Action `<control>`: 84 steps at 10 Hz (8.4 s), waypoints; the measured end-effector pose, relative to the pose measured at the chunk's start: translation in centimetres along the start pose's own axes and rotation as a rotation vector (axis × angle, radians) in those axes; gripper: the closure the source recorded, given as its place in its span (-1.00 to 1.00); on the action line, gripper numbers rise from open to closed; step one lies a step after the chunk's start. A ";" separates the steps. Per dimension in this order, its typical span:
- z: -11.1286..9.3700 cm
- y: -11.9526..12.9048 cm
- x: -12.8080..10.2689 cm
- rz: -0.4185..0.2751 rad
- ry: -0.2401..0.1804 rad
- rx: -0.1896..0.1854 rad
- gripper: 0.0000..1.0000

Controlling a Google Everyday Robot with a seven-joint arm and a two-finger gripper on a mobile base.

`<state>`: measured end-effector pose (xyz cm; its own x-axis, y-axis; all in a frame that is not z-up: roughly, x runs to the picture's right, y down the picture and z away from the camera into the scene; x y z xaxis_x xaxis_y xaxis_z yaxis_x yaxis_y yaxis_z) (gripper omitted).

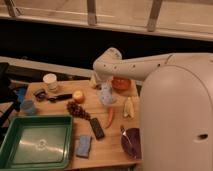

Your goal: Wipe tray with brush

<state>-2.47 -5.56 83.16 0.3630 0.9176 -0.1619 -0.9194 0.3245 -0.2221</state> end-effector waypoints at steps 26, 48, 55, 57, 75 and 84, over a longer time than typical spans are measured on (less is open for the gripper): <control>10.9 24.3 -7.2 -0.535 0.064 -0.363 -0.60; 18.8 30.0 -3.6 -0.519 0.121 -0.548 0.63; 10.4 23.9 -5.5 -0.489 -0.005 -0.412 0.63; 8.5 23.5 -5.0 -0.502 -0.040 -0.428 0.63; -3.8 34.8 7.7 -1.106 -0.040 -0.915 0.63; -4.0 41.5 18.1 -1.082 0.178 -0.917 0.63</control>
<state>-33.44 23.57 67.15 0.8871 0.2561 0.3841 0.2134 0.5104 -0.8331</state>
